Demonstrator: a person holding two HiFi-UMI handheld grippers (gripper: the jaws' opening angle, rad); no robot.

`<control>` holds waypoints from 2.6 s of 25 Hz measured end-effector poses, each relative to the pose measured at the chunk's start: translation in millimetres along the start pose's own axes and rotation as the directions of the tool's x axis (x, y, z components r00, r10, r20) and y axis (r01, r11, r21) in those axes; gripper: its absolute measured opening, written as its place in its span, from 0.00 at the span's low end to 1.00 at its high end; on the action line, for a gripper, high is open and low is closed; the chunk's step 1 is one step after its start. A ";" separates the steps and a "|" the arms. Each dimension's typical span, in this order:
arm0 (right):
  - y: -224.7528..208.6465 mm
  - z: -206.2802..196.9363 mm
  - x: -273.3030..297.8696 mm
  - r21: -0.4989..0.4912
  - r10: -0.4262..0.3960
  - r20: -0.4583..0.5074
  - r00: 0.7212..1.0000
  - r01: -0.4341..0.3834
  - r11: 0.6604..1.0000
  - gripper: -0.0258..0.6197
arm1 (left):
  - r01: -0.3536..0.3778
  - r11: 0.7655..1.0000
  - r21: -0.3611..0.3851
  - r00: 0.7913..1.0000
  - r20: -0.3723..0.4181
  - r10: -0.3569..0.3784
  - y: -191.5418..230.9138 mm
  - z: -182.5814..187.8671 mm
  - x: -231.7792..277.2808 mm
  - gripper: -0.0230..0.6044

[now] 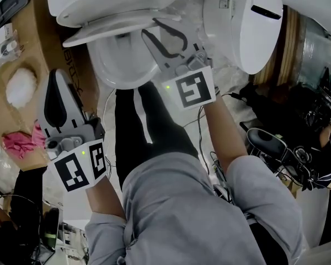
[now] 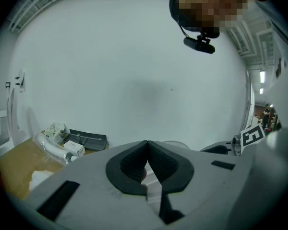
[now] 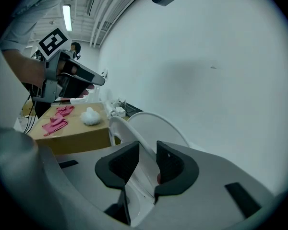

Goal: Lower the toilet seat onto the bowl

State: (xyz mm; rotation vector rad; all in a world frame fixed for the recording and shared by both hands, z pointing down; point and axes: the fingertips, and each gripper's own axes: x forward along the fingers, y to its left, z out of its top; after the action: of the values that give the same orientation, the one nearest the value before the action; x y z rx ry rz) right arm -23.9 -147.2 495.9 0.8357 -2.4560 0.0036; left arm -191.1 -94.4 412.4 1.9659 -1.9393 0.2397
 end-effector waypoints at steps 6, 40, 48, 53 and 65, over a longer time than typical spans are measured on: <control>17.8 -8.0 -14.4 -0.058 0.028 -0.011 1.000 -0.029 0.998 0.19 | 0.005 1.000 -0.002 1.000 -0.006 -0.005 -6.4 -8.5 -4.6 0.04; 123.0 -89.2 -78.5 -0.089 0.285 -0.161 0.945 -0.302 0.949 0.17 | 0.000 1.000 -0.013 1.000 -0.026 0.000 -19.4 -41.5 -23.6 0.04; 148.4 -115.6 -88.2 -0.092 0.355 -0.217 0.909 -0.382 0.920 0.17 | 0.002 1.000 -0.020 1.000 -0.030 -0.003 -23.6 -46.8 -21.2 0.04; 163.5 -132.2 -93.1 -0.080 0.403 -0.247 0.881 -0.433 0.898 0.17 | -0.005 1.000 -0.017 0.999 -0.040 0.004 -24.0 -54.5 -20.7 0.04; 198.6 -178.5 -102.0 -0.066 0.457 -0.310 0.834 -0.499 0.864 0.17 | -0.017 1.000 -0.022 0.997 -0.073 0.015 -25.4 -81.1 -25.7 0.04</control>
State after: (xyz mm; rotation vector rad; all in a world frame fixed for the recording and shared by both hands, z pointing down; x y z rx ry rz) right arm 18.9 101.2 630.7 0.1214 -2.2888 0.1200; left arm -156.1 -40.6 473.8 1.9013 -1.9044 0.2877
